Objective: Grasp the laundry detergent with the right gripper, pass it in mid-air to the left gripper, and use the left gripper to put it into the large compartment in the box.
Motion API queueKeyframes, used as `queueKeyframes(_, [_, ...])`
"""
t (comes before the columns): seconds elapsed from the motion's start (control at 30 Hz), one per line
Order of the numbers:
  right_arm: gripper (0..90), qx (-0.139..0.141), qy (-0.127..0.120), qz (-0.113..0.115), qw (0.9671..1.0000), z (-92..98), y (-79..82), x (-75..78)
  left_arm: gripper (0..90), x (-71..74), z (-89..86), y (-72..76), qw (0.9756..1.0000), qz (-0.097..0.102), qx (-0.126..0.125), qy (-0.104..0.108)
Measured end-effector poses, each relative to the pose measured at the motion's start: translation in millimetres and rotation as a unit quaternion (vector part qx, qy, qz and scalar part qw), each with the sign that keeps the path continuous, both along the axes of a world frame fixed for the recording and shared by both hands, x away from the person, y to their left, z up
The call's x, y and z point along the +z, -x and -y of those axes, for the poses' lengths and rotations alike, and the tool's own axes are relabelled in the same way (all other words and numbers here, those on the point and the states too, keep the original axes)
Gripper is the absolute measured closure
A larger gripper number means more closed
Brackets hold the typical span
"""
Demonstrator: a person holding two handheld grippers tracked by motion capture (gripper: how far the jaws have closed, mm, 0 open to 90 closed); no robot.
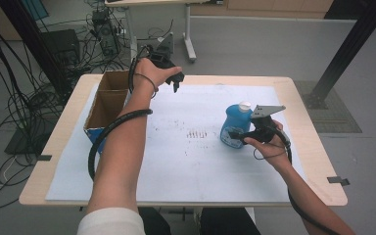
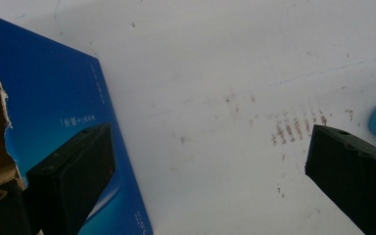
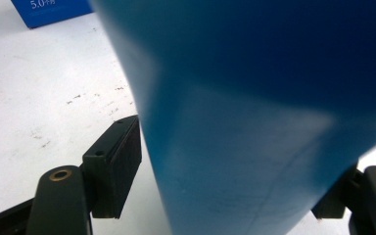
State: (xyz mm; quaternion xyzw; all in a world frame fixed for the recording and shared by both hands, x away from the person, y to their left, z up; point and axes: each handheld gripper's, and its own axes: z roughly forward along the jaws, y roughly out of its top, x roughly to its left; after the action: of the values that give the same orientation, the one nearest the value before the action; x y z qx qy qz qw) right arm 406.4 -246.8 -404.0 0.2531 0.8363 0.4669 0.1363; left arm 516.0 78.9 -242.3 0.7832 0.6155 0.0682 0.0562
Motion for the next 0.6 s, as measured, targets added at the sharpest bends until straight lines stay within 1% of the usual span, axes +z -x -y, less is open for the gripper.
queueKeyframes(0.1, [27.9, 0.0, 0.001, 0.0, 1.0, 0.3, -0.4, -0.4, 5.1, 0.1, 0.2, -0.2, 1.0, 0.001, 0.0, -0.001])
queueKeyframes(0.23, [31.4, 0.001, -0.002, 0.001, 1.0, 1.1, -0.9, -1.3, 5.2, 0.6, 1.0, -0.4, 1.0, 0.003, -0.001, 0.0])
queueKeyframes(0.27, [33.1, -0.001, 0.002, 0.003, 1.0, 0.8, -0.6, -2.3, 5.2, 0.8, 1.4, -0.5, 1.0, 0.002, -0.002, 0.0])
queueKeyframes(0.4, [35.8, 0.002, 0.003, 0.004, 1.0, 0.2, -0.8, -4.2, 5.2, -0.1, 2.4, -0.1, 1.0, 0.004, -0.002, -0.001])
queueKeyframes(0.43, [37.1, 0.003, 0.004, 0.004, 1.0, 0.1, -0.9, -4.6, 5.2, 0.2, 2.2, -0.2, 1.0, 0.002, -0.004, -0.002])
queueKeyframes(0.5, [39.8, 0.003, 0.008, 0.01, 0.9999, 0.1, -0.5, -4.8, 5.2, -0.1, 2.4, -0.1, 1.0, 0.004, -0.002, -0.001])
queueKeyframes(0.6, [40.8, 0.002, 0.007, 0.01, 0.9999, 0.7, -0.8, -4.9, 5.2, 0.5, 2.1, -0.2, 1.0, 0.004, -0.002, -0.001])
